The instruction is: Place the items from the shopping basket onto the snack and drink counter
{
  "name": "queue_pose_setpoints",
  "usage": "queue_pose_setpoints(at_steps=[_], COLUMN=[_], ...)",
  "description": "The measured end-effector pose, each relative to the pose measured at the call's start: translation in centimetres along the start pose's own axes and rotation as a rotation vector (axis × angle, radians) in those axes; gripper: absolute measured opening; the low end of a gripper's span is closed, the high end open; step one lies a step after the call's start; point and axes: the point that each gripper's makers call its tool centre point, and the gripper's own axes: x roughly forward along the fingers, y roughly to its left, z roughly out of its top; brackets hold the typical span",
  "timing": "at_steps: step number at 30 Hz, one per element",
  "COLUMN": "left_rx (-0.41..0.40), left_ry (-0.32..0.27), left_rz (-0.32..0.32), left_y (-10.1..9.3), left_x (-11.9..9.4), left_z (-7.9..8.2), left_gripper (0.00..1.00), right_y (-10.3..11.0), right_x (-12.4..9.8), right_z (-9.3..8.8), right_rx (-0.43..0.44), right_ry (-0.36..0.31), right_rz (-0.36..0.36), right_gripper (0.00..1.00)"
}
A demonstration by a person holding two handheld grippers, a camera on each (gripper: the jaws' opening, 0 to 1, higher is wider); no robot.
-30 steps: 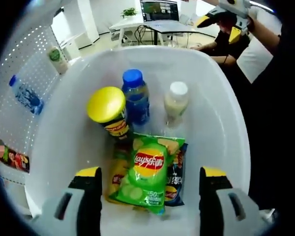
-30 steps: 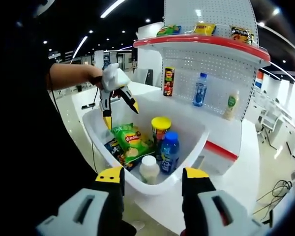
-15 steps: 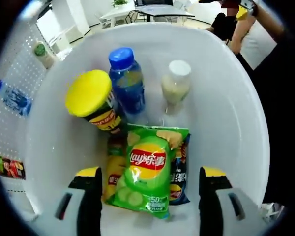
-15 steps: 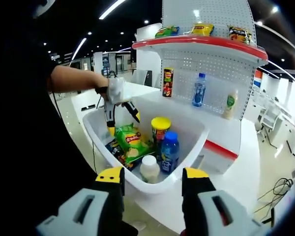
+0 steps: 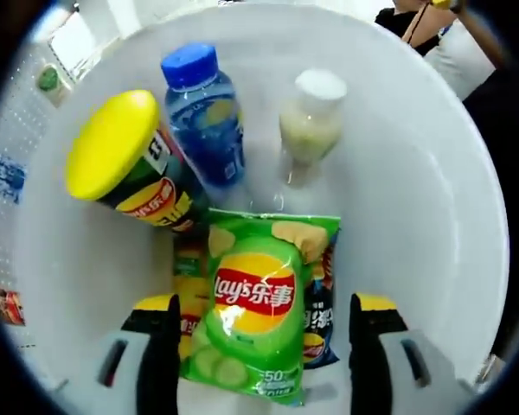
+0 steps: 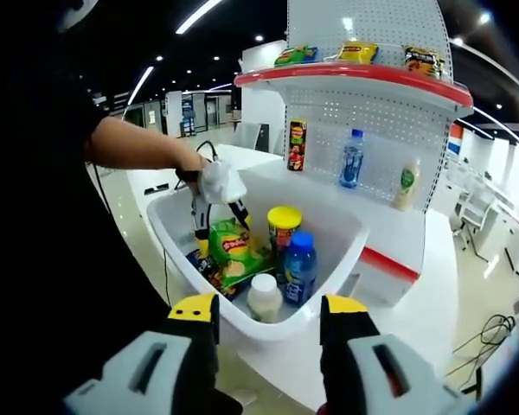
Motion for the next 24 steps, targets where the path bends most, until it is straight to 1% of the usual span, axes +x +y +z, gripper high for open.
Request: queue_pose_setpoints(at_steps=[9,13,16,19,24], left_rx=[-0.021,-0.016,-0.013,-0.016,-0.004], left_ry=[0.01,0.025,0.023,0.021,0.044], left_rz=[-0.013,-0.019,-0.026,-0.029,-0.035], left_y=[0.5,0.7,0.8,1.0,1.1], left_x=[1.6,2.2,2.6,3.0,3.8], left_z=[-0.4,-0.7,-0.6,-0.6,-0.9], left_gripper=[0.78,0.76,0.73,0.72,0.72], right_y=[-0.3,-0.4,-0.5,-0.5,-0.7], right_x=[-0.3,-0.4,-0.4,-0.5,-0.7], right_z=[-0.3,-0.5,-0.7,-0.8,-1.1], right_rx=[0.007,0.01,0.015,0.018,0.023], right_ry=[0.002,0.004,0.005,0.006,0.008], right_rz=[-0.008,-0.01,-0.014,-0.016,-0.022], right_gripper=[0.47,0.47,0.47,0.47,0.46])
